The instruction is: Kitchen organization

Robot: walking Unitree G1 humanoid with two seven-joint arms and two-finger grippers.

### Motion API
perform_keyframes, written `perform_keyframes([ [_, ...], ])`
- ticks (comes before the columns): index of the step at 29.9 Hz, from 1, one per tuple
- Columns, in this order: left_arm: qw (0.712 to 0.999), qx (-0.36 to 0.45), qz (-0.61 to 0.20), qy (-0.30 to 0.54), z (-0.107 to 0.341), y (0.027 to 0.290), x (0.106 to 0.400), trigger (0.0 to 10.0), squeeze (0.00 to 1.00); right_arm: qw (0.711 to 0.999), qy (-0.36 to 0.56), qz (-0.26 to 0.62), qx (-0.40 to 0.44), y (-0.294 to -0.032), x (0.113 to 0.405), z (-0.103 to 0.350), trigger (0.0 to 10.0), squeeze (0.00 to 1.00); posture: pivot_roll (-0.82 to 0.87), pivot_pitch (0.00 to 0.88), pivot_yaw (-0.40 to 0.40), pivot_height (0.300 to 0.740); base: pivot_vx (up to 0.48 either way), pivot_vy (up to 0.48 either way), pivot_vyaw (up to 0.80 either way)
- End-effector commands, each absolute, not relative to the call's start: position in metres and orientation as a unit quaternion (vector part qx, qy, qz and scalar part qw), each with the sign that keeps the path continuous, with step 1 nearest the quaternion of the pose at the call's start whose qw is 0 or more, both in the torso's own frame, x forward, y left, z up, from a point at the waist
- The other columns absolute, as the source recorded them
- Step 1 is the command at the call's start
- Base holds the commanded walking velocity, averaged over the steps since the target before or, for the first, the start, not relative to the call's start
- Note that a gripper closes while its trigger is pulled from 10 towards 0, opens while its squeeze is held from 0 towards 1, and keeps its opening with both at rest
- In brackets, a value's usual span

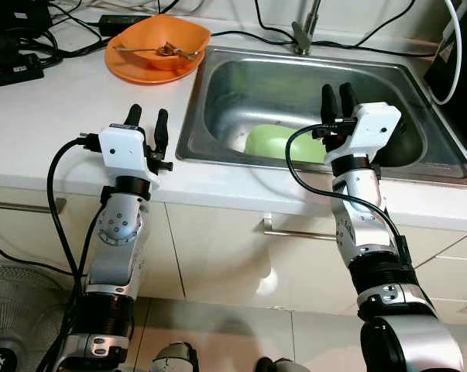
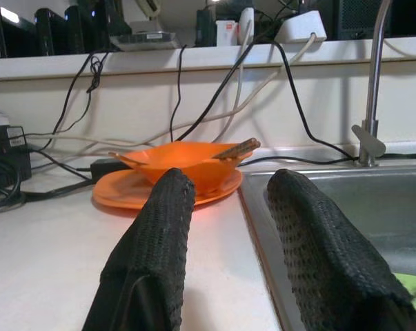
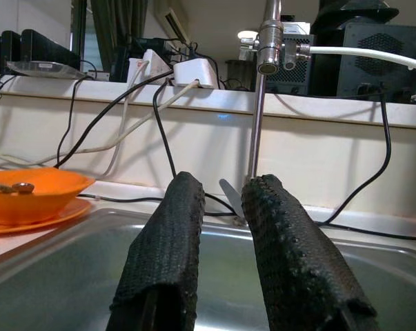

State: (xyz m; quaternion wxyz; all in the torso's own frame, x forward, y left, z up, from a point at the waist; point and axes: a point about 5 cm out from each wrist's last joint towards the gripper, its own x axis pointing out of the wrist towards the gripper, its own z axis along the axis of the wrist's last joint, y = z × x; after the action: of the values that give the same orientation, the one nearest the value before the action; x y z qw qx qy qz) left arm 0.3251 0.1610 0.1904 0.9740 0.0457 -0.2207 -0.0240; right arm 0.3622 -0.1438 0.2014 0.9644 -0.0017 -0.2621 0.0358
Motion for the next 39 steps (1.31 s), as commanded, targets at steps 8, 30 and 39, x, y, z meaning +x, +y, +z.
perform_keyframes([
  [8,0.976,0.041,-0.024,-0.212,0.1866,0.1574,0.3279,10.0,0.00,0.967,-0.253,0.032,-0.008,-0.1466,0.3632,0.1969,10.0,0.00,0.15,0.073,-0.035,0.740,0.000,0.047,0.00],
  [30,0.977,0.049,-0.042,-0.203,0.1850,0.1499,0.3296,10.0,0.00,0.971,-0.236,0.035,-0.006,-0.1476,0.3657,0.1929,10.0,0.00,0.15,0.091,-0.030,0.740,0.000,0.276,-0.12],
  [39,0.977,0.045,-0.035,-0.207,0.1890,0.1489,0.3306,10.0,0.00,0.972,-0.230,0.037,-0.006,-0.1466,0.3650,0.1901,10.0,0.00,0.15,0.098,-0.027,0.740,0.000,0.000,0.00],
])
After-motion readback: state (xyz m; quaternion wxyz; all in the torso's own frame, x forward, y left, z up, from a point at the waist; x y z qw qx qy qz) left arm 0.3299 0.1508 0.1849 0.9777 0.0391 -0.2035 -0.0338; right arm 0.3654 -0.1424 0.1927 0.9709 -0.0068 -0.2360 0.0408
